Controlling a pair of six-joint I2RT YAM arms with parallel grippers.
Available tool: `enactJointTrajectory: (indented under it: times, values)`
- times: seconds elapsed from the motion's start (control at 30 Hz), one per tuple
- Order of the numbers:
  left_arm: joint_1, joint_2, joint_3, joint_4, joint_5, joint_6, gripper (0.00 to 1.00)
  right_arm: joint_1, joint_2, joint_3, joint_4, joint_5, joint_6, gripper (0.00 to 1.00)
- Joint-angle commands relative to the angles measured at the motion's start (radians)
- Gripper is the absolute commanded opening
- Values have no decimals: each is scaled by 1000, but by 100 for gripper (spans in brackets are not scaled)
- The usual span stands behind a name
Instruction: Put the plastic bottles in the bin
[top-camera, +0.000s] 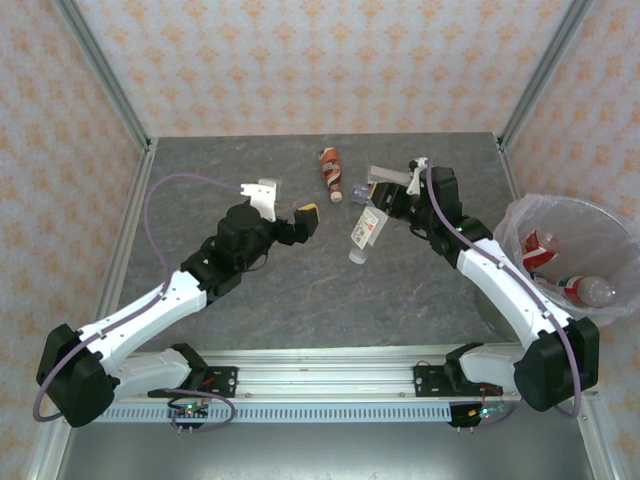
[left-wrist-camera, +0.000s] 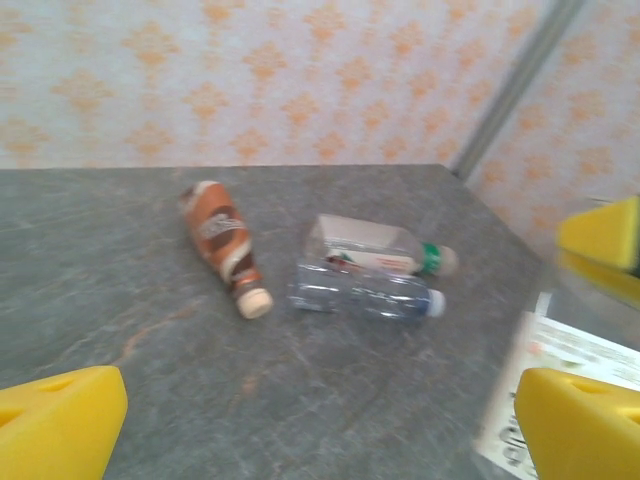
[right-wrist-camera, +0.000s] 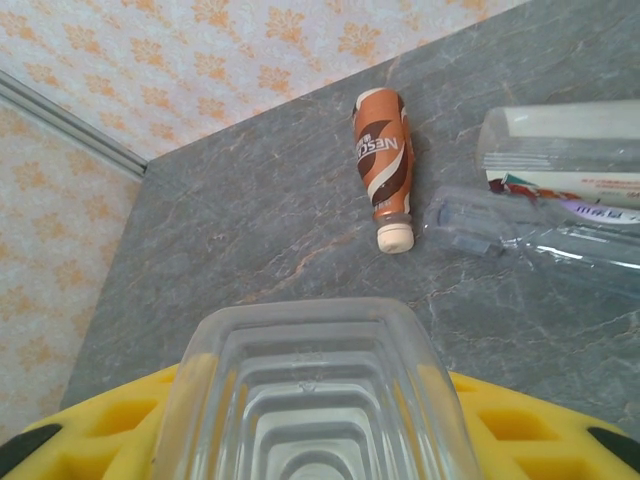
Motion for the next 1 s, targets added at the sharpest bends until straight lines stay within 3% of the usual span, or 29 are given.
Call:
enactJointTrajectory:
  times: [0.0, 0.1, 0.33, 0.63, 0.97]
  values:
    - [11, 15, 32, -91, -251, -85, 100, 0, -61, 99, -128, 74, -110, 23]
    - [14, 40, 64, -160, -329, -134, 100, -1, -86, 173, -240, 119, -189, 23]
    - [16, 94, 84, -162, -309, -152, 100, 0, -160, 282, -381, 293, -308, 22]
    - [16, 146, 108, -150, -247, -154, 100, -1, -307, 346, -378, 506, -457, 22]
    - [16, 199, 139, -148, -229, -175, 100, -1, -314, 432, -358, 809, -683, 23]
